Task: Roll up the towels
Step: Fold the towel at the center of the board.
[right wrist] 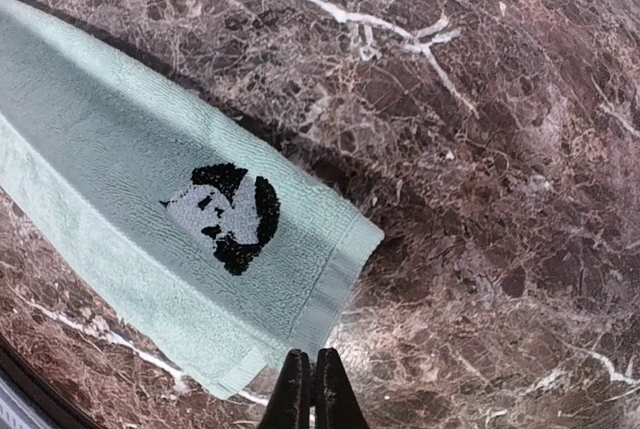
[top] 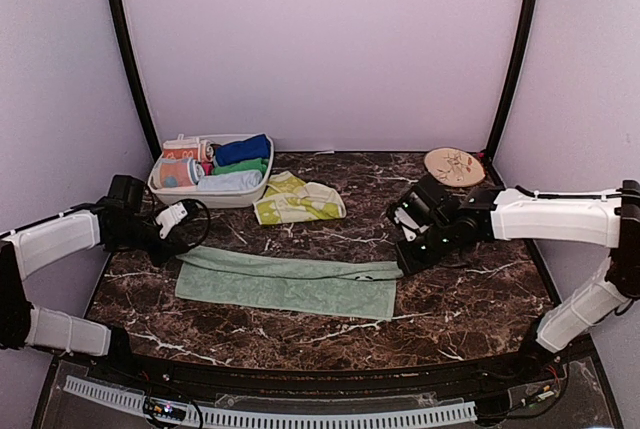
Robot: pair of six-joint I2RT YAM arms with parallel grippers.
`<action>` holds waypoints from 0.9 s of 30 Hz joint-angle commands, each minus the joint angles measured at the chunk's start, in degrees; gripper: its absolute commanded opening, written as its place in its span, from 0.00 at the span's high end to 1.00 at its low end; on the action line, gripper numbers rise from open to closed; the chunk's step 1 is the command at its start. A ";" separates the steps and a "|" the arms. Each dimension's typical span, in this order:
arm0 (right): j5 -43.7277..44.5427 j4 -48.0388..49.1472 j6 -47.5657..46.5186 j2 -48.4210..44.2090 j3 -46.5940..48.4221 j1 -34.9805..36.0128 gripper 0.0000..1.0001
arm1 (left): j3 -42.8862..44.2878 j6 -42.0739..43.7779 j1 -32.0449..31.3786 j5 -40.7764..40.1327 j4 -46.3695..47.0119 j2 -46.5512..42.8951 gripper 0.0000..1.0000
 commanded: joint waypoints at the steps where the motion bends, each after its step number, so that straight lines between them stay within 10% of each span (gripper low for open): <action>1: 2.09 -1.11 3.09 -1.81 -2.37 2.78 1.00 | -4.63 -0.48 0.21 0.33 3.22 -5.01 1.00; 16: 1.53 0.75 9.03 -2.69 -8.64 10.73 0.97 | -8.98 2.90 0.56 -2.73 -0.54 -8.94 0.75; 27: -2.56 1.00 10.26 -4.48 -9.17 16.11 0.69 | -9.10 3.92 1.02 -7.23 -3.26 -13.69 0.61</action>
